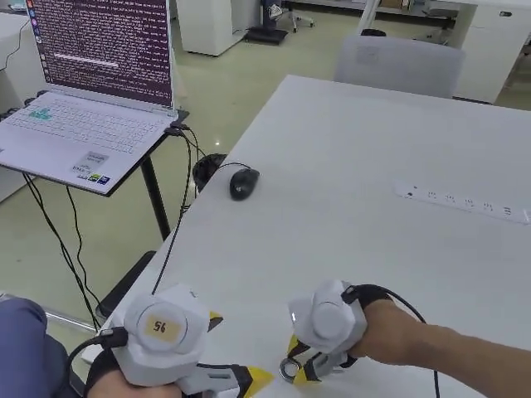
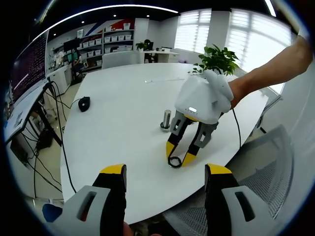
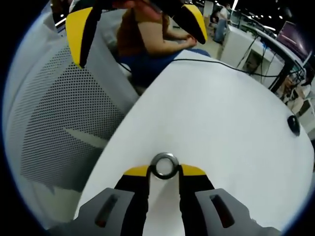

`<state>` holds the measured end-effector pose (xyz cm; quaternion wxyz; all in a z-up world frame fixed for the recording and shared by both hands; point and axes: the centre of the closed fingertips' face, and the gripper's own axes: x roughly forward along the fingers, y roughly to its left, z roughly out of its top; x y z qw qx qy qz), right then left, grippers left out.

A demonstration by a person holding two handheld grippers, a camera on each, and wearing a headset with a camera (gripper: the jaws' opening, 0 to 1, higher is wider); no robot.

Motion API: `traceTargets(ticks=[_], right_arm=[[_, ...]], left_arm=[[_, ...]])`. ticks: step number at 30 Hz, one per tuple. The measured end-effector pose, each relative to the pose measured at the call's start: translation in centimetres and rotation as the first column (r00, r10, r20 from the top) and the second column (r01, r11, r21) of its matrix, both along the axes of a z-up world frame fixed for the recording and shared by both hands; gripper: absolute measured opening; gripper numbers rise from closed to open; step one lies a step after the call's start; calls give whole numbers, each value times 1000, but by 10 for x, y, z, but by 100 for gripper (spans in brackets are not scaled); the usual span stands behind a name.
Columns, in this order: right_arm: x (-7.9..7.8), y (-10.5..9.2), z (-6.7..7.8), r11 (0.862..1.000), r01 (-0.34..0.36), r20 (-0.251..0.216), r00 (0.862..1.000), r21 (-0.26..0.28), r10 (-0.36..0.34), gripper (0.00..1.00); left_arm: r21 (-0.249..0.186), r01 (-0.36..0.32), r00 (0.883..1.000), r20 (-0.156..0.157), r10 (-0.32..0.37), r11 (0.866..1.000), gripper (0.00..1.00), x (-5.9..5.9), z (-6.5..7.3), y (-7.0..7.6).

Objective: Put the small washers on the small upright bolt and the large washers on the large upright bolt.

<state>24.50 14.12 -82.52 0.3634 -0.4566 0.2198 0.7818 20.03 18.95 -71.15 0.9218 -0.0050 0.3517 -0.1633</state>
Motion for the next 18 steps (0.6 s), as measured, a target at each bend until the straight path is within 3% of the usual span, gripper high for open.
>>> traceTargets(ticks=[4,9,13,15,18], right_arm=[[7,-4,2,999,41,-6,999,8,-41,23],[18,-4,15,992,112,-4,994,54,-112,23],[32,-6,35,984,146,30,988,98,-149,23],[41,-3,47,973,195,12,980,122,-198,23],[58,-2,65,958,239,31,969,157,-247,23]], left_arm=[[-1,4,1000,0,-4,1000,64,0,0,-2],[-3,6,1000,2,-6,1000,64,2,1,-3],[-3,12,1000,3,-12,1000,64,4,1,-4],[-4,17,1000,4,-17,1000,64,5,1,-6],[-5,27,1000,6,-27,1000,64,8,1,-10]])
